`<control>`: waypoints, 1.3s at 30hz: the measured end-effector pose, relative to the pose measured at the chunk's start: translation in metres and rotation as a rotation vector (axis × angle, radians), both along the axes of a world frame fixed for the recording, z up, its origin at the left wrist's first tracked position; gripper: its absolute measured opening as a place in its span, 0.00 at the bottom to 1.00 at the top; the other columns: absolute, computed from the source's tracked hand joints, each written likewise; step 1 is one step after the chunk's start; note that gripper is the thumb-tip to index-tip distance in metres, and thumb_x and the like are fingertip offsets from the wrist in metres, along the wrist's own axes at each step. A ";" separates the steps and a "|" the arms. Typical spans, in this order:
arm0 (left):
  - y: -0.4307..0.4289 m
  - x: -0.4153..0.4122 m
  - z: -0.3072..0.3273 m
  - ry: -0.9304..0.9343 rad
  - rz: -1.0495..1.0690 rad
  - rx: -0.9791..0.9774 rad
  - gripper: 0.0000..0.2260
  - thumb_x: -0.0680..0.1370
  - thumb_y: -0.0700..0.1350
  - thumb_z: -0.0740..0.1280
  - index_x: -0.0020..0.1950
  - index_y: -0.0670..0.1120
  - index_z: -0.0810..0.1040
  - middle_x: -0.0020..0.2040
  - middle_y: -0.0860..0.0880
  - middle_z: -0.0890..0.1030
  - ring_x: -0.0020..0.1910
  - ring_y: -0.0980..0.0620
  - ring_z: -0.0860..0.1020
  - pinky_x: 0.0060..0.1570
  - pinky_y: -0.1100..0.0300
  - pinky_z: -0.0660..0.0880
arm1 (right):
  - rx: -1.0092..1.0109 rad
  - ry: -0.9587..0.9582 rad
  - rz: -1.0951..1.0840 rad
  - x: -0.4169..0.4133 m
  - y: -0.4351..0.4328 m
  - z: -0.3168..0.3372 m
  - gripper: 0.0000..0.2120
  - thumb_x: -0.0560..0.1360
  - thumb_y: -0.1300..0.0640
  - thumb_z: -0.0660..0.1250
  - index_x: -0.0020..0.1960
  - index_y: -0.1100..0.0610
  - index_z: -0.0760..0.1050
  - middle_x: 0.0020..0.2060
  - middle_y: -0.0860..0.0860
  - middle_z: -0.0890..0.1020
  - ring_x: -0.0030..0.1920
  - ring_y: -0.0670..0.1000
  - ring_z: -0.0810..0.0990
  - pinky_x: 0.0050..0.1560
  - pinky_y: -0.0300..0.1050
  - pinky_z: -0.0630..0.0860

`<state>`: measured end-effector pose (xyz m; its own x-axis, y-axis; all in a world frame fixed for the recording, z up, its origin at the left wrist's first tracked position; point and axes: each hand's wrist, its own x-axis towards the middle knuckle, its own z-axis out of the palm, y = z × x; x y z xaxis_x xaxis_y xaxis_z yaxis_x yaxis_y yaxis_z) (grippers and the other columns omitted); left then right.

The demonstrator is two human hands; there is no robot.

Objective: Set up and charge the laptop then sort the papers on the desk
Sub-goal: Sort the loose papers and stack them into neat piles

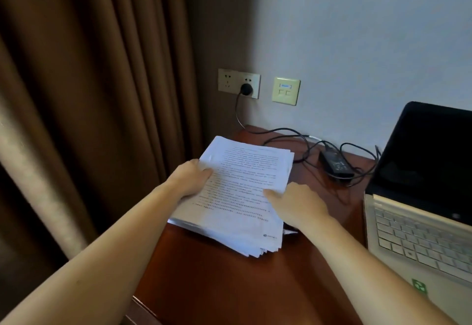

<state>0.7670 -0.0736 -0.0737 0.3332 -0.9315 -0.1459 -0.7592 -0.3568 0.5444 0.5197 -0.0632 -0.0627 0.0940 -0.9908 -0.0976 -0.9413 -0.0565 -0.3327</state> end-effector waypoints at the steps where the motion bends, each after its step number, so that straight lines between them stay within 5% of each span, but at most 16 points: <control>1: -0.001 -0.001 -0.003 0.002 0.007 -0.020 0.23 0.84 0.55 0.60 0.75 0.45 0.71 0.67 0.45 0.79 0.63 0.44 0.77 0.63 0.50 0.73 | -0.010 0.037 0.020 0.002 0.001 -0.001 0.24 0.78 0.35 0.55 0.51 0.54 0.76 0.46 0.52 0.80 0.47 0.57 0.80 0.43 0.47 0.75; 6: -0.002 -0.015 -0.014 -0.168 0.063 -0.077 0.23 0.81 0.57 0.59 0.70 0.45 0.73 0.63 0.44 0.77 0.62 0.41 0.73 0.61 0.45 0.72 | 0.026 0.100 0.046 0.009 0.003 0.001 0.18 0.80 0.41 0.52 0.50 0.55 0.71 0.42 0.52 0.78 0.42 0.56 0.80 0.42 0.47 0.78; 11: 0.007 -0.034 -0.019 -0.283 0.070 -0.132 0.22 0.83 0.57 0.57 0.71 0.44 0.70 0.65 0.45 0.77 0.65 0.43 0.71 0.65 0.46 0.67 | 0.221 -0.013 -0.035 0.002 -0.001 0.012 0.18 0.78 0.43 0.58 0.59 0.56 0.70 0.37 0.54 0.81 0.25 0.54 0.80 0.34 0.45 0.82; 17: 0.014 -0.059 -0.012 -0.275 0.065 -0.108 0.22 0.82 0.55 0.59 0.72 0.44 0.69 0.65 0.44 0.77 0.65 0.41 0.72 0.67 0.45 0.68 | 0.367 -0.058 -0.037 -0.016 -0.001 0.024 0.17 0.79 0.47 0.60 0.59 0.60 0.71 0.35 0.59 0.82 0.29 0.58 0.82 0.33 0.47 0.82; 19: 0.013 -0.060 0.000 -0.128 0.109 -0.095 0.20 0.79 0.53 0.64 0.67 0.43 0.73 0.59 0.45 0.79 0.60 0.42 0.75 0.62 0.47 0.72 | 0.361 -0.011 -0.020 -0.021 0.001 0.024 0.18 0.80 0.46 0.60 0.60 0.60 0.71 0.37 0.58 0.82 0.29 0.58 0.83 0.35 0.47 0.83; 23: 0.009 -0.045 0.028 0.473 0.222 -0.030 0.12 0.76 0.44 0.74 0.53 0.40 0.78 0.51 0.44 0.81 0.45 0.47 0.80 0.48 0.53 0.78 | 0.313 -0.044 -0.021 -0.036 0.006 0.020 0.16 0.79 0.50 0.60 0.59 0.62 0.70 0.49 0.61 0.81 0.37 0.61 0.85 0.47 0.54 0.83; 27: 0.013 -0.045 0.036 0.549 0.121 0.216 0.16 0.74 0.49 0.78 0.57 0.45 0.79 0.53 0.43 0.83 0.53 0.44 0.83 0.58 0.48 0.80 | 0.309 -0.135 -0.049 -0.048 0.020 0.024 0.14 0.80 0.51 0.62 0.60 0.60 0.69 0.50 0.62 0.80 0.41 0.64 0.85 0.50 0.56 0.83; 34: 0.023 -0.051 0.040 0.656 0.022 0.318 0.15 0.74 0.43 0.77 0.58 0.46 0.78 0.50 0.41 0.87 0.47 0.40 0.87 0.57 0.39 0.80 | 0.308 -0.191 -0.078 -0.058 0.025 0.015 0.20 0.80 0.49 0.63 0.66 0.61 0.69 0.44 0.57 0.77 0.39 0.64 0.84 0.45 0.55 0.83; 37: 0.032 -0.047 0.031 0.770 -0.061 0.238 0.19 0.75 0.40 0.75 0.63 0.53 0.75 0.54 0.42 0.86 0.52 0.39 0.86 0.61 0.35 0.77 | 0.218 -0.041 -0.067 -0.065 0.023 0.018 0.20 0.75 0.40 0.66 0.51 0.57 0.71 0.39 0.51 0.77 0.35 0.53 0.82 0.34 0.45 0.81; 39: 0.038 -0.044 0.023 0.894 -0.146 0.132 0.22 0.76 0.39 0.74 0.65 0.56 0.73 0.56 0.43 0.86 0.54 0.39 0.85 0.60 0.35 0.78 | 0.107 -0.179 -0.031 -0.071 0.012 0.011 0.17 0.72 0.42 0.71 0.45 0.55 0.74 0.41 0.48 0.79 0.39 0.48 0.80 0.33 0.41 0.75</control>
